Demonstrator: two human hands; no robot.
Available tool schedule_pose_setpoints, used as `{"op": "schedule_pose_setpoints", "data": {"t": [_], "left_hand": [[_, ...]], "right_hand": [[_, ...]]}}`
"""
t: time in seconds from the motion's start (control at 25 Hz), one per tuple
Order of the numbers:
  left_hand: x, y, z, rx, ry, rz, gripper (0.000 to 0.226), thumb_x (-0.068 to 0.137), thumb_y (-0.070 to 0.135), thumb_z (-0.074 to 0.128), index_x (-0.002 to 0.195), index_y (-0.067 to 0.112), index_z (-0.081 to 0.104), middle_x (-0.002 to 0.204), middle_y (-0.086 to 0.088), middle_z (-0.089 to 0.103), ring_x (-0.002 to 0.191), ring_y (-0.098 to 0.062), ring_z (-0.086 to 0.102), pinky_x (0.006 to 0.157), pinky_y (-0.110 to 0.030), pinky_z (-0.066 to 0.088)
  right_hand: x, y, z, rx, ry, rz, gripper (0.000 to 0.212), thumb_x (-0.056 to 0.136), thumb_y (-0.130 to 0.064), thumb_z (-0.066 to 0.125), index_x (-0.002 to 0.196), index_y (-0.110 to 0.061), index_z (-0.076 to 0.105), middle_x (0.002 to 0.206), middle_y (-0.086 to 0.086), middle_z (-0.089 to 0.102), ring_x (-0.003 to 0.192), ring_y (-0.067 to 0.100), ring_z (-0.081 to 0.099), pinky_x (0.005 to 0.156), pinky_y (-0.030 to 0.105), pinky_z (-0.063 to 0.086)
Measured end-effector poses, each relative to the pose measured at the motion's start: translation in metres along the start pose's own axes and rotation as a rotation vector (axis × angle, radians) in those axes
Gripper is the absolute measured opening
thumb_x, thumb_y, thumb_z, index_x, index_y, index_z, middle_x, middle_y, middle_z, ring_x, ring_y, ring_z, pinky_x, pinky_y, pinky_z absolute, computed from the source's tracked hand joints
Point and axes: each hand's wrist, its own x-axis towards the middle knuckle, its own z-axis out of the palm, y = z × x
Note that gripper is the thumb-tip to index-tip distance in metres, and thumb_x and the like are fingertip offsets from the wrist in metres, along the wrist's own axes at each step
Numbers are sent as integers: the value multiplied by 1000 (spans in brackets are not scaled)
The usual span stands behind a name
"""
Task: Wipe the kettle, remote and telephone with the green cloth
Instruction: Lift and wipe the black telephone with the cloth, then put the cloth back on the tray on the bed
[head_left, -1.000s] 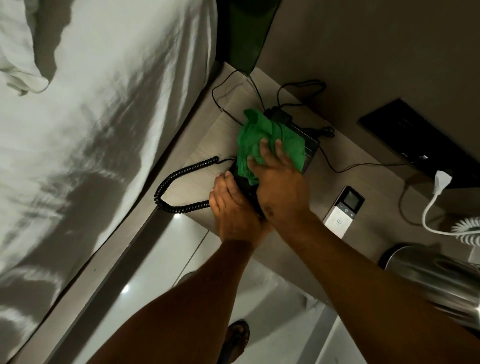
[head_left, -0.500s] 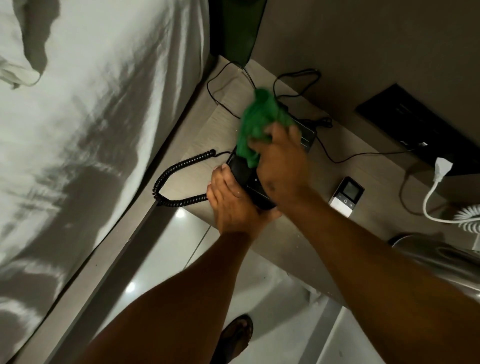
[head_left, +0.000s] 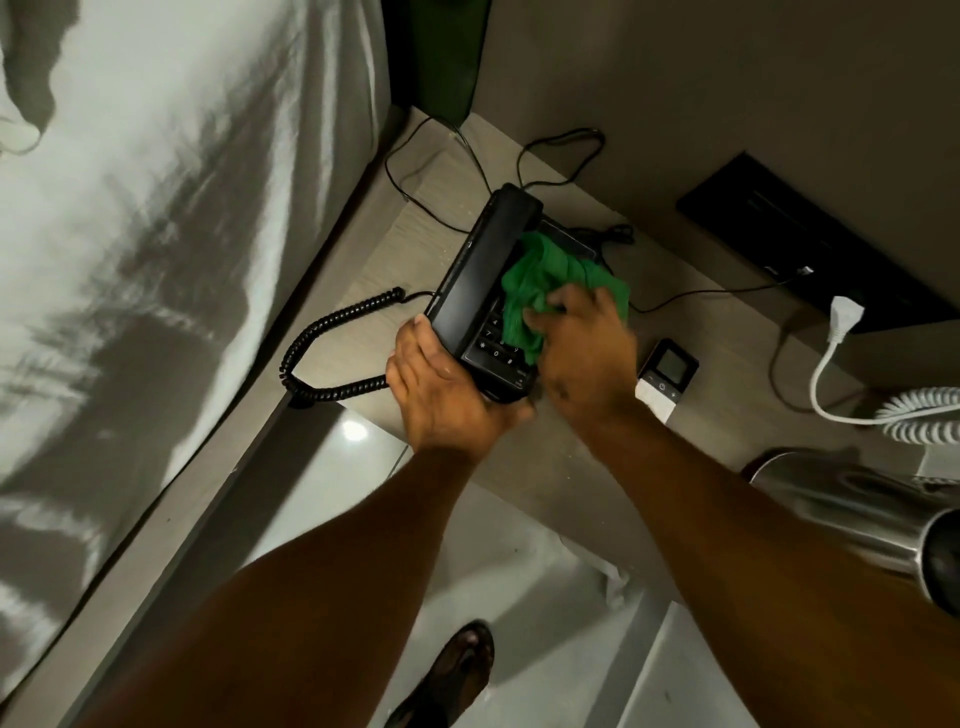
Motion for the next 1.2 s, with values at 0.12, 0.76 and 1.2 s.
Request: {"op": "schedule_pose_setpoints", "data": {"t": [0.12, 0.76, 1.2], "left_hand": [[2, 2, -2, 11, -47, -20, 149, 50, 92, 65, 152, -3, 13, 155, -26, 32, 147, -41, 31, 122, -53, 24], [1, -75, -282, -1516, -26, -500, 54, 68, 1, 81, 119, 4, 63, 111, -17, 77, 100, -35, 73, 83, -53, 60], [29, -257, -426, -1137, 665, -773, 49, 85, 13, 78, 120, 6, 46, 121, -15, 64, 107, -30, 67, 93, -45, 58]], "right_hand": [[-16, 12, 1, 230, 49, 80, 35, 83, -8, 61, 115, -21, 68, 120, 5, 62, 110, 24, 52, 84, 34, 51], [-6, -205, -111, 1805, -833, 351, 40, 94, -24, 47, 129, -5, 56, 132, 23, 58, 121, 38, 56, 104, 55, 43], [2, -497, -115, 942, -510, -237, 23, 79, -11, 69, 101, -17, 71, 86, 0, 73, 75, 17, 68, 67, 28, 60]]}}
